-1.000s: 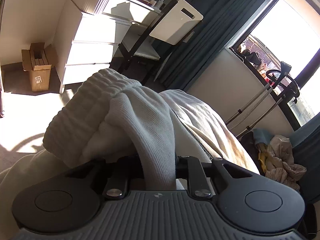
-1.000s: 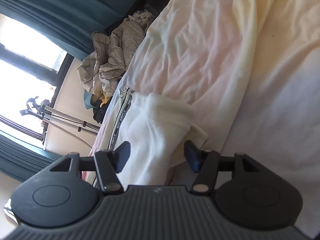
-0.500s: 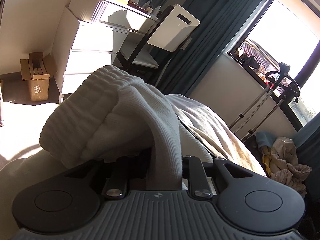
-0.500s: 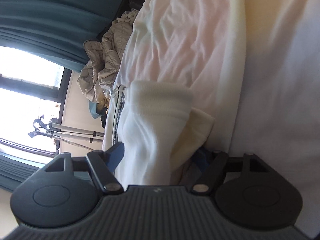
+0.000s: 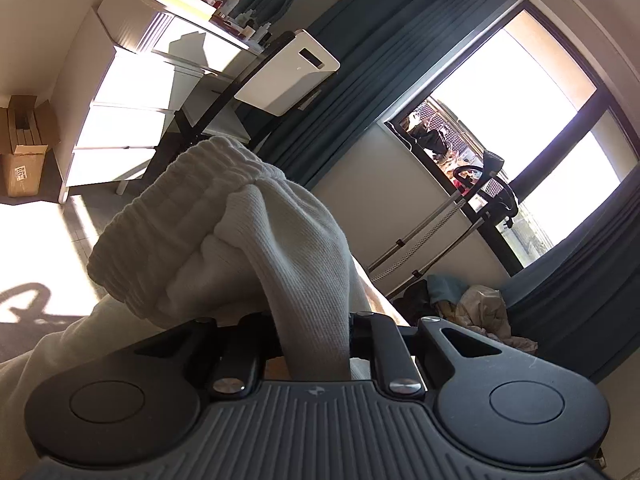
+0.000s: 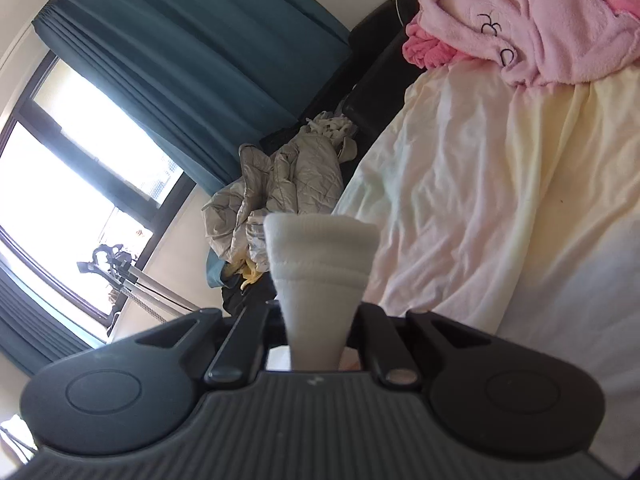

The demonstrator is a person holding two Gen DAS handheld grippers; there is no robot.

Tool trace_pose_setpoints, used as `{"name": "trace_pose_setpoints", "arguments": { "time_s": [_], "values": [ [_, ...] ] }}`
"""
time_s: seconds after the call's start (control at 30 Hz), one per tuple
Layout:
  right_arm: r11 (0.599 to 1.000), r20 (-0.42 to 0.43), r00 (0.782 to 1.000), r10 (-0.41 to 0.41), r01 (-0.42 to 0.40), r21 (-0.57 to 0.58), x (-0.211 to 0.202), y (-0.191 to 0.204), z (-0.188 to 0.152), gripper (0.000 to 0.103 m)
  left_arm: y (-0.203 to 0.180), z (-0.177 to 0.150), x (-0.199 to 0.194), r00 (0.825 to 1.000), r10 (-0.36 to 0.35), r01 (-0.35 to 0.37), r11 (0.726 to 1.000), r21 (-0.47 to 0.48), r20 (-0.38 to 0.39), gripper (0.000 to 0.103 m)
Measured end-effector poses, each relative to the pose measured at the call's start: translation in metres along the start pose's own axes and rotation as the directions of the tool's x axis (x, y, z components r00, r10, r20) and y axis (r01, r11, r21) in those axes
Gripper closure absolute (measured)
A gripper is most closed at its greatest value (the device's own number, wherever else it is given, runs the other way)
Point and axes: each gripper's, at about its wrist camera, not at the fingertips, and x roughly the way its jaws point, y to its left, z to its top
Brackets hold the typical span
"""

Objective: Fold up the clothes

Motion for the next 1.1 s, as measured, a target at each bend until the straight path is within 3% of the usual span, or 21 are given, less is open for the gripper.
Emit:
{"name": "trace_pose_setpoints", "arguments": {
  "time_s": [0.1, 0.23, 0.3, 0.4, 0.47, 0.53, 0.7, 0.8, 0.97, 1.1],
  "values": [
    [0.999, 0.033, 0.999, -0.026, 0.025, 0.034, -0.031, -0.036, 0.007, 0.095, 0.008, -0.019, -0.019, 0.997, -0.002, 0.004, 0.999, 0.034, -0.074, 0.085],
    [0.988, -0.070, 0.991, -0.116, 0.123, 0.095, -0.054, -0.118, -0.008, 0.095, 0.032, -0.050, -0.021, 0.984, 0.056, -0.049, 0.998, 0.042, -0.166, 0.084],
    [0.980, -0.125, 0.981, -0.147, 0.162, 0.117, -0.055, -0.145, -0.022, 0.095, 0.042, -0.061, -0.023, 0.985, 0.082, -0.074, 0.995, 0.060, -0.149, 0.080],
    [0.982, -0.133, 0.983, -0.123, 0.140, 0.123, -0.056, -0.165, -0.031, 0.094, 0.049, -0.070, -0.033, 0.985, 0.097, -0.091, 0.995, 0.051, -0.140, 0.067],
    [0.988, -0.125, 0.985, -0.119, 0.130, 0.082, -0.055, -0.165, -0.034, 0.094, 0.046, -0.076, -0.046, 0.981, 0.130, -0.119, 0.989, 0.083, -0.144, 0.052],
    [0.992, -0.114, 0.987, -0.113, 0.119, 0.045, -0.054, -0.165, -0.037, 0.093, 0.039, -0.084, -0.064, 0.981, 0.152, -0.135, 0.981, 0.139, -0.123, 0.044],
    [0.996, -0.077, 0.995, -0.059, 0.064, 0.066, -0.053, -0.189, -0.052, 0.090, 0.005, -0.114, -0.117, 0.984, 0.175, -0.167, 0.939, 0.301, -0.003, 0.031],
    [0.998, -0.044, 0.998, -0.039, 0.041, 0.044, -0.053, -0.193, -0.058, 0.090, -0.031, -0.135, -0.121, 0.991, 0.130, -0.108, 0.921, 0.374, -0.034, 0.028],
    [1.000, 0.002, 1.000, -0.022, 0.022, -0.009, -0.055, -0.193, -0.065, 0.090, -0.100, -0.179, -0.093, 0.990, 0.113, -0.051, 0.849, 0.526, -0.085, 0.027],
    [1.000, 0.018, 1.000, -0.016, 0.017, -0.026, -0.055, -0.194, -0.068, 0.090, -0.136, -0.227, -0.046, 0.990, 0.086, 0.004, 0.785, 0.619, -0.116, 0.027]
  ]
}}
